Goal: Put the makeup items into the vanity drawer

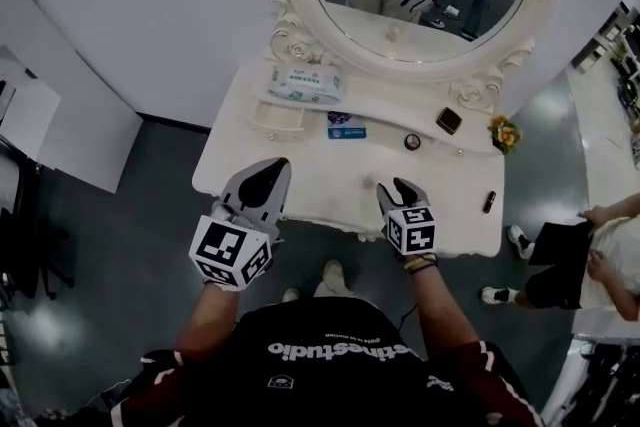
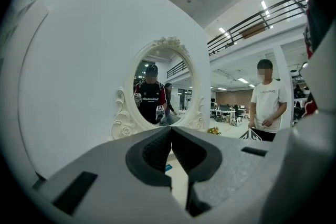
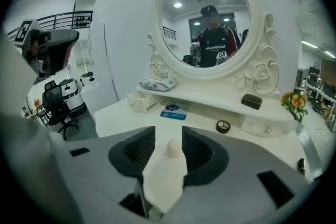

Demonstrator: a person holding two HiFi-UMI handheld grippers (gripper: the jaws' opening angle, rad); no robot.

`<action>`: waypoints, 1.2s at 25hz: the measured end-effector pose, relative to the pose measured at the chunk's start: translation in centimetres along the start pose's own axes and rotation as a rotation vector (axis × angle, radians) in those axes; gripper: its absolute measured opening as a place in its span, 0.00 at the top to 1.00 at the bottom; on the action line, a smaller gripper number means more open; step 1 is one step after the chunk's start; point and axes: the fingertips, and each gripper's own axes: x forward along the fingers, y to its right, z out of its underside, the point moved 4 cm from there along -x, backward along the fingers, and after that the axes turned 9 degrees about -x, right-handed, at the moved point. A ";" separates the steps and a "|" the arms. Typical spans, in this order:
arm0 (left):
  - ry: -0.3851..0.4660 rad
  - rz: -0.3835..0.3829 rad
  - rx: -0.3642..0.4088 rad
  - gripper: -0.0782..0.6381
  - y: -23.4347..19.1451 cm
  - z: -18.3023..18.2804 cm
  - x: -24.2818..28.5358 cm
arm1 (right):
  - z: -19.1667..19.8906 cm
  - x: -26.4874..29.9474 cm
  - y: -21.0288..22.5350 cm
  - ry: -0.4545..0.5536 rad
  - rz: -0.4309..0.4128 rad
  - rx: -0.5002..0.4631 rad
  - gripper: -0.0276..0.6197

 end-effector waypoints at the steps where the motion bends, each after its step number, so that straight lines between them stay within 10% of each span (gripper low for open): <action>1: -0.003 -0.005 0.000 0.88 0.0 0.1 0.1 | 0.3 0.5 0.1 -0.009 -0.006 -0.003 0.72; 30: -0.058 -0.111 -0.008 0.88 -1.1 2.0 3.4 | 5.7 9.5 1.1 -0.181 -0.122 -0.069 0.71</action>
